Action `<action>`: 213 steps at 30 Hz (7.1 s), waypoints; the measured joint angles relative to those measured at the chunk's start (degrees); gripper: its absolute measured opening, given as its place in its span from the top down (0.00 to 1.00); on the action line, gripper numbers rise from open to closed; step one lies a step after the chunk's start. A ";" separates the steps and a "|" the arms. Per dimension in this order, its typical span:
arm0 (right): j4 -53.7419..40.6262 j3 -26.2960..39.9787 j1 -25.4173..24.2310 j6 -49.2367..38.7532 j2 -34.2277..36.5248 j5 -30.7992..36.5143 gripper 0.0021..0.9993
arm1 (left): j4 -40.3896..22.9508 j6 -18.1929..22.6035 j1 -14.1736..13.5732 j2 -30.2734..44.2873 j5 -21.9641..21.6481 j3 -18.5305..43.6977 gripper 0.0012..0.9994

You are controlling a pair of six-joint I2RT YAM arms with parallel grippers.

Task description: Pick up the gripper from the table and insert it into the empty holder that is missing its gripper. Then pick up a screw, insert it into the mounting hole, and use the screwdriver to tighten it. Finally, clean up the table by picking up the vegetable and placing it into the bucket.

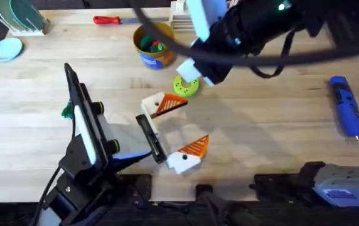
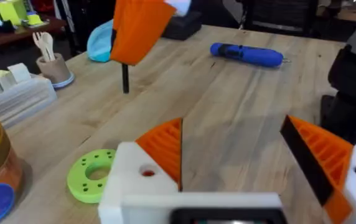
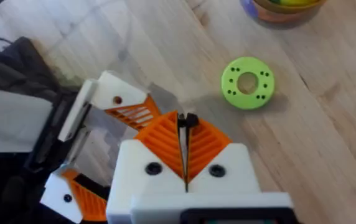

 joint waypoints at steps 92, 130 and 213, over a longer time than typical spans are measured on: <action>1.16 0.44 11.57 -1.50 3.82 0.92 1.00 | 0.00 -6.90 0.00 0.06 2.33 0.00 0.01; -6.40 2.33 3.06 0.25 -3.94 -1.68 0.15 | 0.02 -6.91 0.00 0.00 2.56 0.00 0.01; 10.92 -23.76 -88.28 -23.31 5.34 7.64 0.13 | 0.07 -6.68 0.00 0.00 1.80 0.00 1.00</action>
